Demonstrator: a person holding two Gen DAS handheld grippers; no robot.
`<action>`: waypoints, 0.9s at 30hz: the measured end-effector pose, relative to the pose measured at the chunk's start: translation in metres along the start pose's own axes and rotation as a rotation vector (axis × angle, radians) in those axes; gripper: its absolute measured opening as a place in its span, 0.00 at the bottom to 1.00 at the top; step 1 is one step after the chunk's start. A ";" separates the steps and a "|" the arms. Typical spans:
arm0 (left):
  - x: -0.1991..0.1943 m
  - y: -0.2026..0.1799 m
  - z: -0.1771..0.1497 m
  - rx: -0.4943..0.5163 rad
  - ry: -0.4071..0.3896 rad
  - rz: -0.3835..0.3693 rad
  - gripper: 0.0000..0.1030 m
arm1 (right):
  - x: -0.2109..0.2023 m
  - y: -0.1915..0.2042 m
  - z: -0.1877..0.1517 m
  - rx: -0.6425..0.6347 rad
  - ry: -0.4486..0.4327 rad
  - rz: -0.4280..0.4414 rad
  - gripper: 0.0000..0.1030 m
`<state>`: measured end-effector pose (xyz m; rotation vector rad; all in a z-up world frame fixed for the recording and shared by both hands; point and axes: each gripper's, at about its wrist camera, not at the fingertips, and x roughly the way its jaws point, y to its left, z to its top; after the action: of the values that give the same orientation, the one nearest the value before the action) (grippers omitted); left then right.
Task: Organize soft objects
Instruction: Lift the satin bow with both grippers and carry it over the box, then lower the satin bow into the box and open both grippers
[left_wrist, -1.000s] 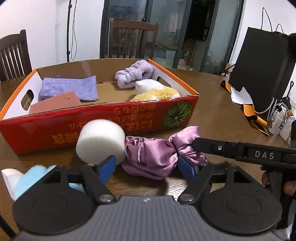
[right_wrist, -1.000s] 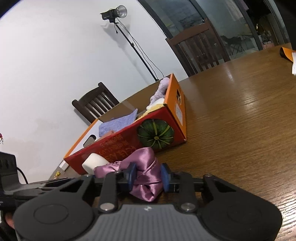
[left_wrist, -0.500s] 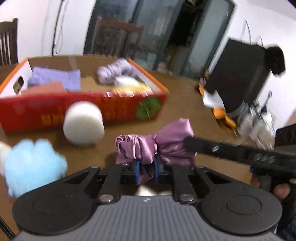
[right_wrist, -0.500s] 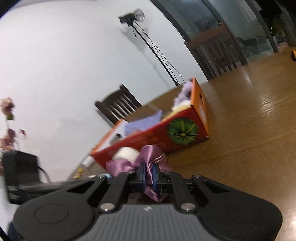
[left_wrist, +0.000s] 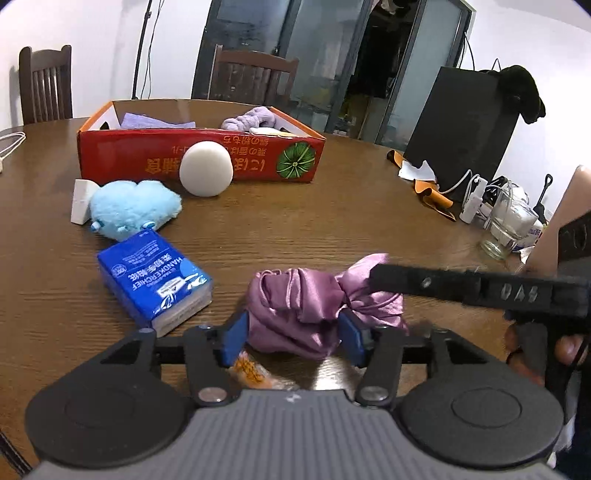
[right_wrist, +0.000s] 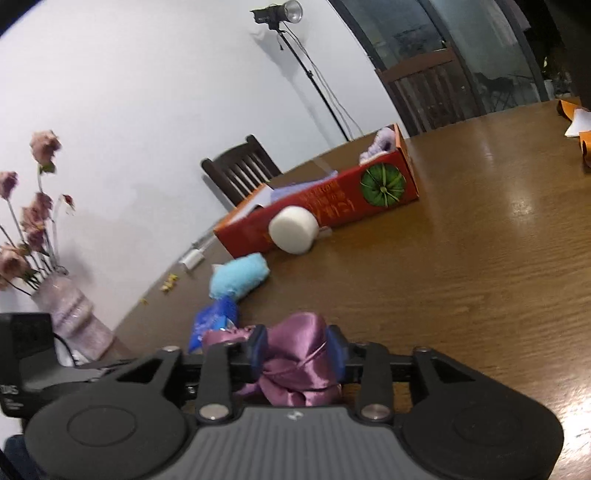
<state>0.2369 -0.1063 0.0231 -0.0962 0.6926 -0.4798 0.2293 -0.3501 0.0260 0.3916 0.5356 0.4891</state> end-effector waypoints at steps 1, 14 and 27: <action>0.003 0.001 0.002 -0.003 -0.001 -0.015 0.56 | 0.002 0.001 -0.001 -0.005 -0.006 -0.024 0.44; 0.008 0.003 0.068 0.040 -0.056 -0.198 0.18 | -0.003 -0.006 0.022 0.054 -0.076 -0.011 0.25; 0.086 0.095 0.249 -0.087 -0.117 -0.058 0.17 | 0.157 -0.006 0.251 -0.092 0.002 0.039 0.24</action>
<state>0.4899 -0.0789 0.1408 -0.2249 0.5973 -0.4959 0.4916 -0.3272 0.1610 0.3141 0.5059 0.5493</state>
